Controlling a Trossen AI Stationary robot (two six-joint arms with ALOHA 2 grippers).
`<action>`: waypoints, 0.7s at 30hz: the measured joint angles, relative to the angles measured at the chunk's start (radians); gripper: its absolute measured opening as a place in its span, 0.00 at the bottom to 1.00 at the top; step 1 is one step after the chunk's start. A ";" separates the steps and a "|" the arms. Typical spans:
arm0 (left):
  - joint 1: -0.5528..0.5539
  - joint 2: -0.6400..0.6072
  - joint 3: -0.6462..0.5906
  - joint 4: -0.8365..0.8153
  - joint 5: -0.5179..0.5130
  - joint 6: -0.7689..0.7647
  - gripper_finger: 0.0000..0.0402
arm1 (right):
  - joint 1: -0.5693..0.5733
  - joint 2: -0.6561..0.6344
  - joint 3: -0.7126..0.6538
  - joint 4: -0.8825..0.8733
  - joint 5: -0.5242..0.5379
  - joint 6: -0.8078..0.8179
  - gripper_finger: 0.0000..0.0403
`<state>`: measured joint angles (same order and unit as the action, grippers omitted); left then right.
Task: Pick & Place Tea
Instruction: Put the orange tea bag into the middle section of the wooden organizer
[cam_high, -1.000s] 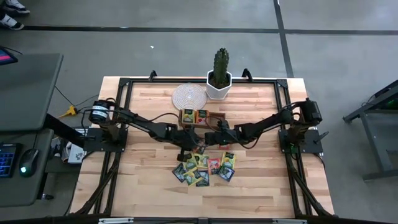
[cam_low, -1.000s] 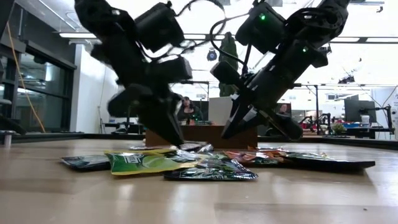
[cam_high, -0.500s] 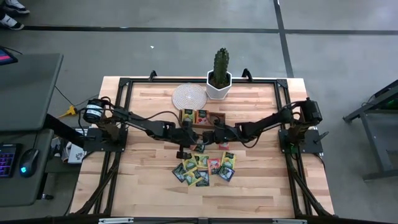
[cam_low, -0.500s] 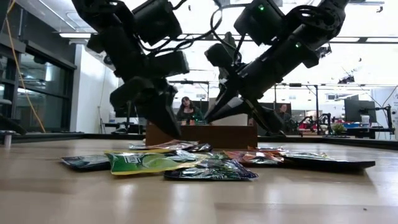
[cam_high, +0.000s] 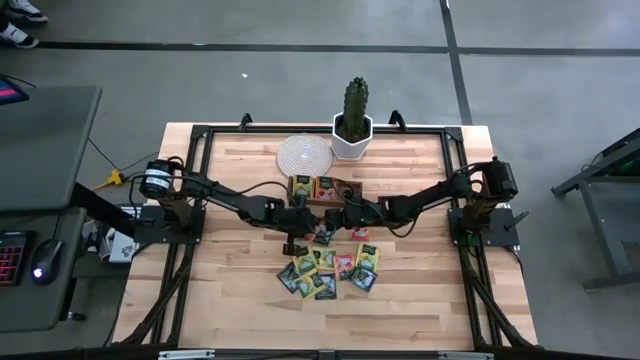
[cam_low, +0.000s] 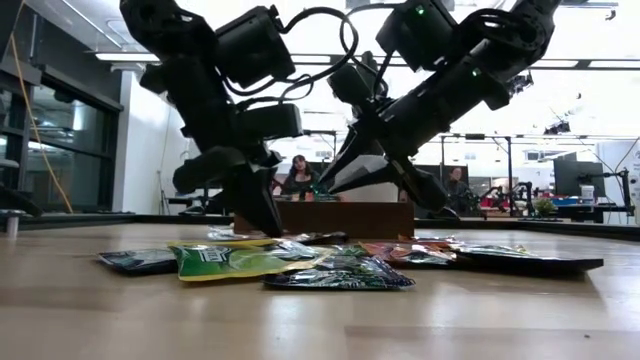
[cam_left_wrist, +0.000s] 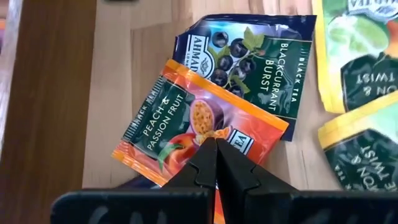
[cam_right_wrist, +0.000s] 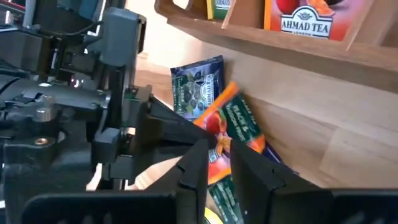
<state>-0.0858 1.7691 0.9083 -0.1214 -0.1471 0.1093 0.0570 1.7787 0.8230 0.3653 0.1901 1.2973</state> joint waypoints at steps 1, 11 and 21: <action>0.000 0.002 0.000 0.016 0.008 0.011 0.00 | 0.000 0.007 0.000 0.006 -0.006 0.000 0.19; 0.000 0.053 0.003 0.117 0.120 0.047 0.00 | -0.018 0.056 -0.001 -0.038 -0.055 0.002 0.40; -0.001 0.109 0.004 0.145 0.159 0.018 0.00 | -0.051 0.055 0.000 -0.110 -0.193 -0.030 0.51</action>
<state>-0.0868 1.8786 0.9127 0.0239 0.0115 0.1268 0.0063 1.8339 0.8234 0.2554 -0.0027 1.2674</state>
